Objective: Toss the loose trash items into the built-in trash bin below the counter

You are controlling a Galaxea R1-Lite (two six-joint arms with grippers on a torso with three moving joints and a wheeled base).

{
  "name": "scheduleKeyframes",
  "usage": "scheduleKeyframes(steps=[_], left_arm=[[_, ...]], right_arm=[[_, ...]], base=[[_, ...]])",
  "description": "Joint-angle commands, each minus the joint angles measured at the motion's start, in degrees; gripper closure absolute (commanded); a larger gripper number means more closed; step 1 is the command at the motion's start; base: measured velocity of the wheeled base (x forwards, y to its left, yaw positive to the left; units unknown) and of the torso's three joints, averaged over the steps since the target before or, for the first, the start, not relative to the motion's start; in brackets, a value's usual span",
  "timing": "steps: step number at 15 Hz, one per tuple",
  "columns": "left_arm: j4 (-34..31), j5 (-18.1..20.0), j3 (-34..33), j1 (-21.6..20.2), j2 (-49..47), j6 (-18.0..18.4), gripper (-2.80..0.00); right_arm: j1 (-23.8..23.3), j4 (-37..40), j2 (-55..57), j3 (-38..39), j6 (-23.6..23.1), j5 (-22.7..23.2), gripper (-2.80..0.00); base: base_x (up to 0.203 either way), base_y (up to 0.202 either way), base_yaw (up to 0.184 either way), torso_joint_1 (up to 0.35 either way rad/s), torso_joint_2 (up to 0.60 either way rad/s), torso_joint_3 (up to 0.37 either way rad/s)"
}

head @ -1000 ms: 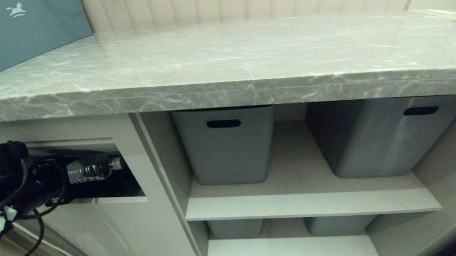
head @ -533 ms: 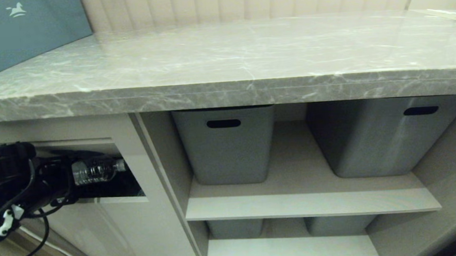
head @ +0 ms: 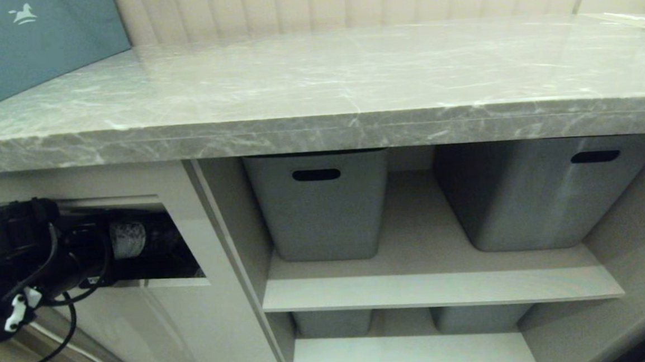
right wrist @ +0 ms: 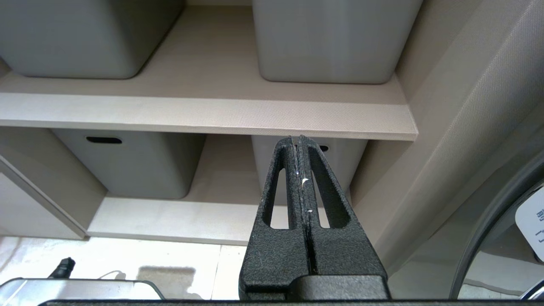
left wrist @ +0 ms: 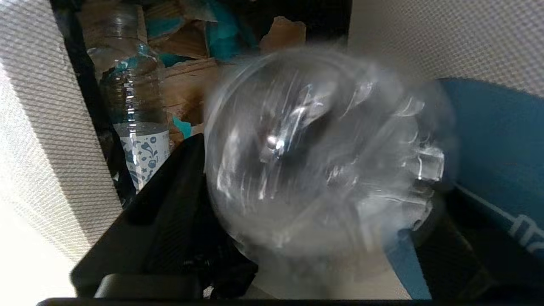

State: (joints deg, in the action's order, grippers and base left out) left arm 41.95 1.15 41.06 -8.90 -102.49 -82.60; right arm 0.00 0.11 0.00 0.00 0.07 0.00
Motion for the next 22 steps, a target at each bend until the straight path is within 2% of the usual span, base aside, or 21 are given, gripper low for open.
scheduleKeyframes(steps=[1,8,9,10,13,15,16,17,20,22], left_arm=[[0.24,0.0,0.07,0.02,0.09,-0.54,-2.8],[0.13,-0.53,-0.86,0.23,2.24,-0.65,-2.8],[0.09,-1.07,-2.3,0.5,4.3,-0.69,-0.57],[0.08,-1.82,-4.59,0.86,7.13,-0.7,0.0],[-0.43,-3.3,-12.44,1.22,16.76,-0.51,0.0],[-1.79,-3.93,-18.04,1.3,24.31,2.0,0.0],[-3.01,-4.34,-20.17,1.53,28.49,5.52,0.0],[-4.56,-4.59,-21.88,2.04,32.61,10.92,0.0],[-10.12,-4.38,-25.43,3.3,41.89,41.12,0.0],[-11.96,-2.55,-27.59,3.62,46.33,60.36,0.0]], right_arm=[[0.0,-0.02,0.0,0.0,0.01,0.0,0.0],[0.0,-0.02,0.0,0.0,0.01,0.0,0.0],[0.0,-0.01,0.0,0.0,0.01,0.0,0.0],[0.0,0.07,0.0,0.0,0.01,0.0,0.0],[0.0,0.06,0.0,0.0,0.01,0.0,0.0],[0.0,-0.02,0.0,0.0,0.01,0.0,0.0],[0.0,0.06,0.0,0.0,0.1,0.0,0.0],[0.0,0.01,-0.02,0.0,0.1,0.0,0.0],[0.0,0.07,-0.01,0.0,0.1,0.0,0.0],[0.0,0.07,0.0,0.0,0.1,0.0,0.0]], base=[[0.0,0.0,0.0,0.0,0.0,0.0],[0.0,0.0,0.0,0.0,0.0,0.0],[0.0,0.0,0.0,0.0,0.0,0.0],[0.0,0.0,0.0,0.0,0.0,0.0],[0.0,0.0,0.0,0.0,0.0,0.0],[0.0,0.0,0.0,0.0,0.0,0.0],[0.0,0.0,0.0,0.0,0.0,0.0],[0.0,0.0,0.0,0.0,0.0,0.0],[0.0,0.0,0.0,0.0,0.0,0.0],[0.0,0.0,0.0,0.0,0.0,0.0]])
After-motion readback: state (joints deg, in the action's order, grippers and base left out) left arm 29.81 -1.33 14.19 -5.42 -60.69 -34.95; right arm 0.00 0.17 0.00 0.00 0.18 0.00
